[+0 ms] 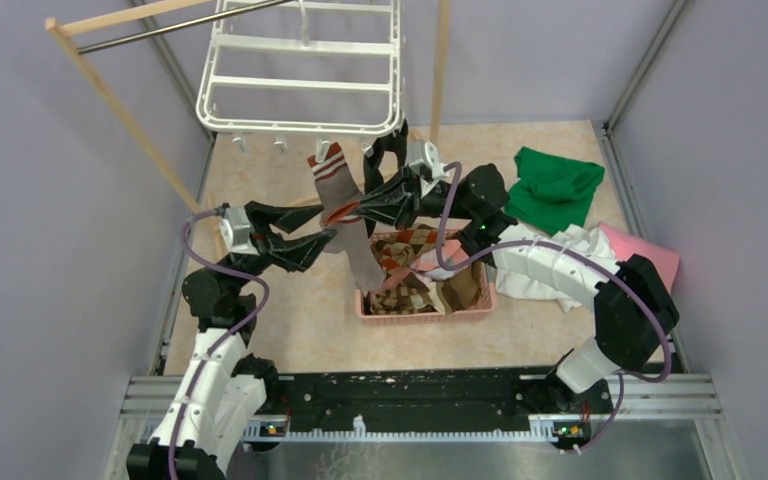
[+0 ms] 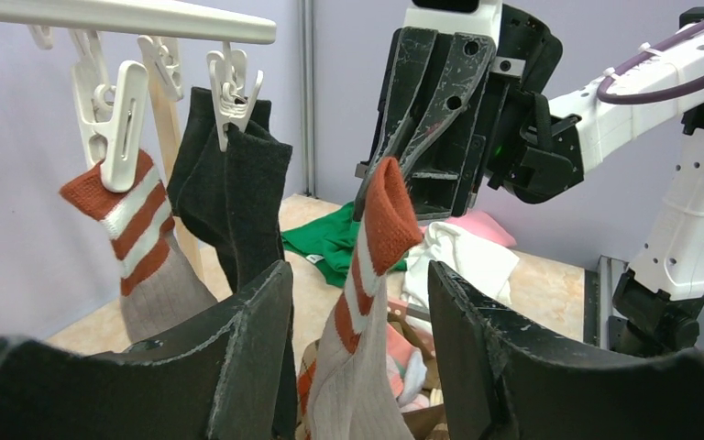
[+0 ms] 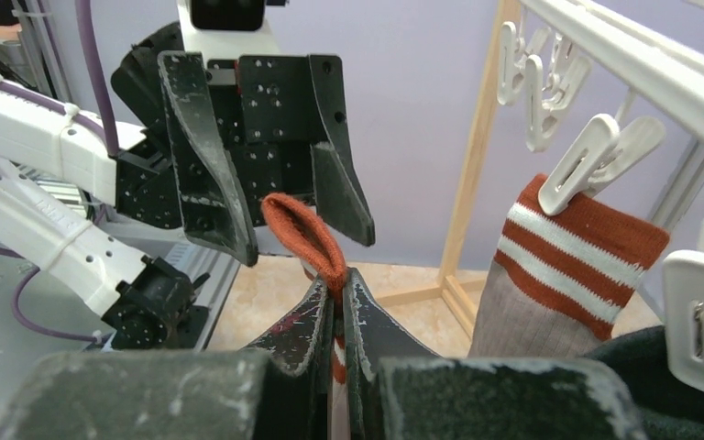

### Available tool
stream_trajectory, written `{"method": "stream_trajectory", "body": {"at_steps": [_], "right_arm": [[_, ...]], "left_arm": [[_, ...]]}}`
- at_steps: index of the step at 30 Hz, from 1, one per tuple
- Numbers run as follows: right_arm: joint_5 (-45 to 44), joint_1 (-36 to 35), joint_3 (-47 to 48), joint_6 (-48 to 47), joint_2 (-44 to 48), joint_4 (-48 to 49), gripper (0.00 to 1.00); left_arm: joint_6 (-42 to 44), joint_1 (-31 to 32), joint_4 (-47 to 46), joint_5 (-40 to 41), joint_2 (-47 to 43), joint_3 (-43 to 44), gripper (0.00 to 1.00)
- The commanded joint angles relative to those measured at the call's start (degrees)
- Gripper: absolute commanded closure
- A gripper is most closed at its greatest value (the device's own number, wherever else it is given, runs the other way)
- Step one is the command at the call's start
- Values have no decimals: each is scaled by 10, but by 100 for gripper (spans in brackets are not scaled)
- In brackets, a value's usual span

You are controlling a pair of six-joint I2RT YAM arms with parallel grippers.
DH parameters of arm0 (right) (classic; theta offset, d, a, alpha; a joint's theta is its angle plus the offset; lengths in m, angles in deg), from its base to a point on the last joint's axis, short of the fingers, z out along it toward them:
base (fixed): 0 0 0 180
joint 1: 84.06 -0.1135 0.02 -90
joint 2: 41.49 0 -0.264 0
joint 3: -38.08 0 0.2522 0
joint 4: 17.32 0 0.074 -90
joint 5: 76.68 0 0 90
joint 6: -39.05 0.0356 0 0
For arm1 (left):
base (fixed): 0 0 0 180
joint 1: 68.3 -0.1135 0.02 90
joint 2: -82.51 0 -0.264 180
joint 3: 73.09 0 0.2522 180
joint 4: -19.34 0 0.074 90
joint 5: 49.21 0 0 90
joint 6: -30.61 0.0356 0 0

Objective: Clip the socks to the hanger
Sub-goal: Adjust the sock.

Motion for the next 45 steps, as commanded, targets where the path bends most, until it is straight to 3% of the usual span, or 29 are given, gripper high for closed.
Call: {"method": "stream_trajectory", "body": {"at_steps": [1, 5, 23, 25, 33, 36, 42, 45], "right_arm": [[10, -9, 36, 11, -8, 30, 100], [12, -11, 42, 11, -12, 30, 100], [14, -16, 47, 10, -19, 23, 100], [14, -15, 48, 11, -19, 24, 100], [14, -16, 49, 15, -17, 28, 100], [14, -16, 49, 15, -17, 26, 100], [12, -11, 48, -14, -8, 25, 67], [12, -5, 54, -42, -5, 31, 60]], "left_arm": [[5, 4, -36, 0, 12, 9, 41], [3, 7, -37, 1, 17, 11, 48], [-30, 7, -93, 20, 14, 17, 49], [-32, 7, -94, 17, 15, 19, 55], [-28, 7, -83, 8, 10, 13, 97], [-8, 7, -51, 17, -8, 12, 100], [109, 7, 125, 57, -78, 18, 100], [182, 7, 246, 85, -109, 34, 100]]}}
